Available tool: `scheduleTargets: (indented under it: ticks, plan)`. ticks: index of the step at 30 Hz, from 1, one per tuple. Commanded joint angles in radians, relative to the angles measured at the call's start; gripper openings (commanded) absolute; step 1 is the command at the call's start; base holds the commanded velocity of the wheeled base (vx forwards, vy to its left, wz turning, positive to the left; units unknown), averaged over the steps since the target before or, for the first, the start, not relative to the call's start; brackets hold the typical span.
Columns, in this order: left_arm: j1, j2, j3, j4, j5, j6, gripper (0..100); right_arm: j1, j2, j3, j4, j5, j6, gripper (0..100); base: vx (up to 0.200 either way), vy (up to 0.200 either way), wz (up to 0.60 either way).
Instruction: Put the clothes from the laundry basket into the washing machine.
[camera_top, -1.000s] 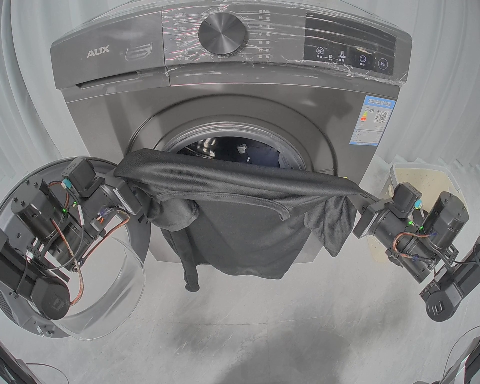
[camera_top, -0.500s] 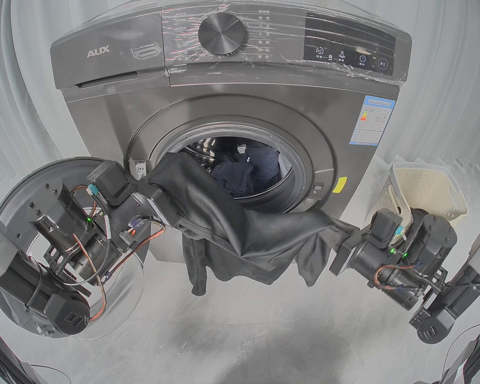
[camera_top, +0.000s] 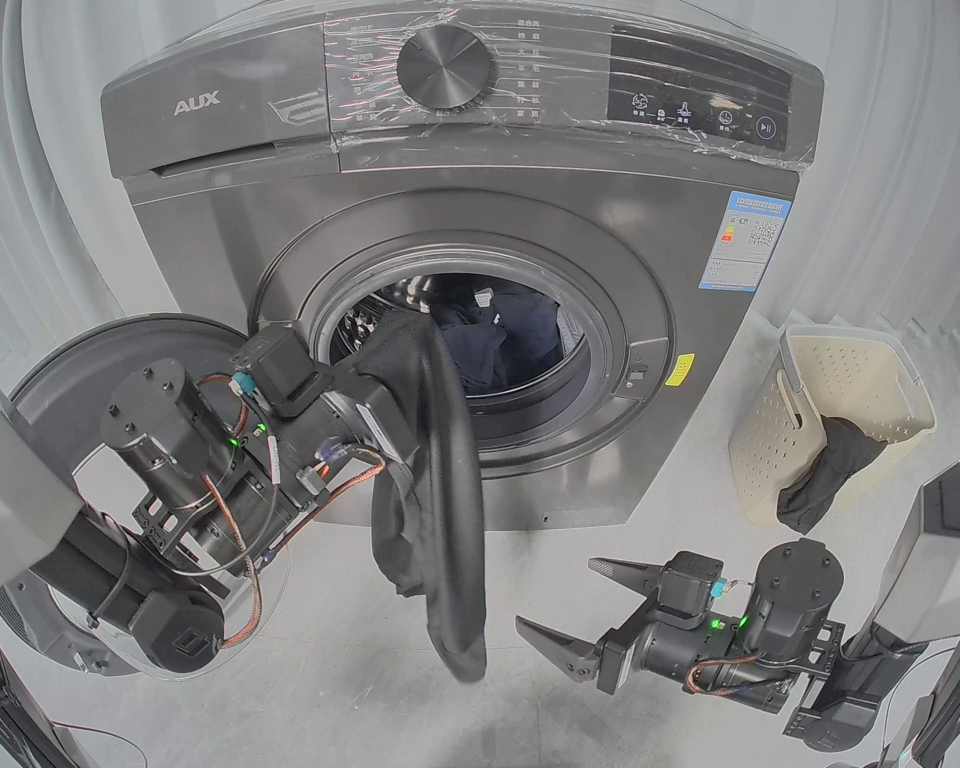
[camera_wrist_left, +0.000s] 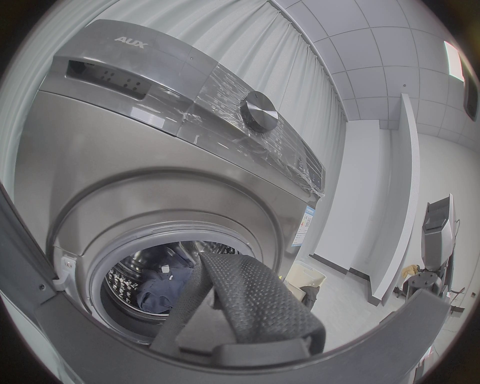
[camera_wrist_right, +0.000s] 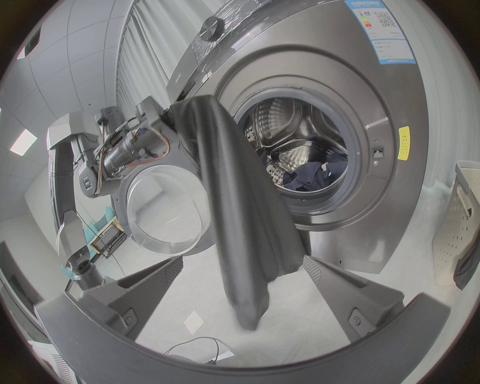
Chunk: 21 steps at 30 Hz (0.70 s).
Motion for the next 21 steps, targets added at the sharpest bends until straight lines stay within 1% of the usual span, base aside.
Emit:
scheduleTargets:
  ticks: [1, 3, 5, 7, 9, 12, 13, 15, 16, 17, 21]
  plan:
    - [-0.017, 0.016, -0.011, -0.001, -0.001, -0.001, 0, 0.02, 0.034, 0.002, 0.001, 0.005, -0.001, 100, 0.0, 0.0, 0.0]
    - [-0.023, 0.021, -0.01, -0.001, -0.001, -0.001, 0, 0.007, 0.052, -0.019, -0.001, 0.004, -0.002, 100, 0.0, 0.0, 0.0]
    - [-0.03, 0.021, -0.008, -0.003, -0.001, 0.0, 0, -0.006, 0.087, -0.062, -0.001, -0.001, -0.001, 100, 0.0, 0.0, 0.0]
    - [-0.031, 0.021, -0.005, -0.001, -0.004, 0.0, 0, -0.037, 0.13, -0.105, -0.001, -0.001, -0.002, 100, 0.0, 0.0, 0.0]
    - [-0.037, 0.021, -0.004, -0.003, -0.006, 0.002, 0, -0.052, 0.147, -0.124, -0.003, -0.001, -0.004, 100, 0.0, 0.0, 0.0]
    - [-0.046, 0.016, -0.001, -0.003, -0.009, 0.003, 0, -0.082, 0.216, -0.199, -0.003, -0.001, -0.005, 100, 0.0, 0.0, 0.0]
    - [-0.046, 0.016, -0.001, -0.001, -0.009, 0.003, 0, -0.083, 0.219, -0.202, -0.001, -0.001, -0.005, 100, 0.0, 0.0, 0.0]
    - [-0.054, 0.012, -0.002, -0.001, -0.011, 0.003, 0, -0.109, 0.264, -0.271, -0.001, -0.001, -0.01, 100, 0.0, 0.0, 0.0]
    - [-0.054, 0.01, -0.002, -0.001, -0.011, 0.003, 0, -0.112, 0.268, -0.277, -0.001, -0.001, -0.01, 100, 0.0, 0.0, 0.0]
    - [-0.056, 0.01, -0.004, -0.001, -0.011, 0.003, 0, -0.126, 0.287, -0.312, -0.001, -0.001, -0.01, 100, 0.0, 0.0, 0.0]
    - [-0.063, 0.01, -0.005, -0.001, -0.011, 0.003, 0, -0.134, 0.319, -0.366, -0.001, 0.001, -0.011, 100, 0.0, 0.0, 0.0]
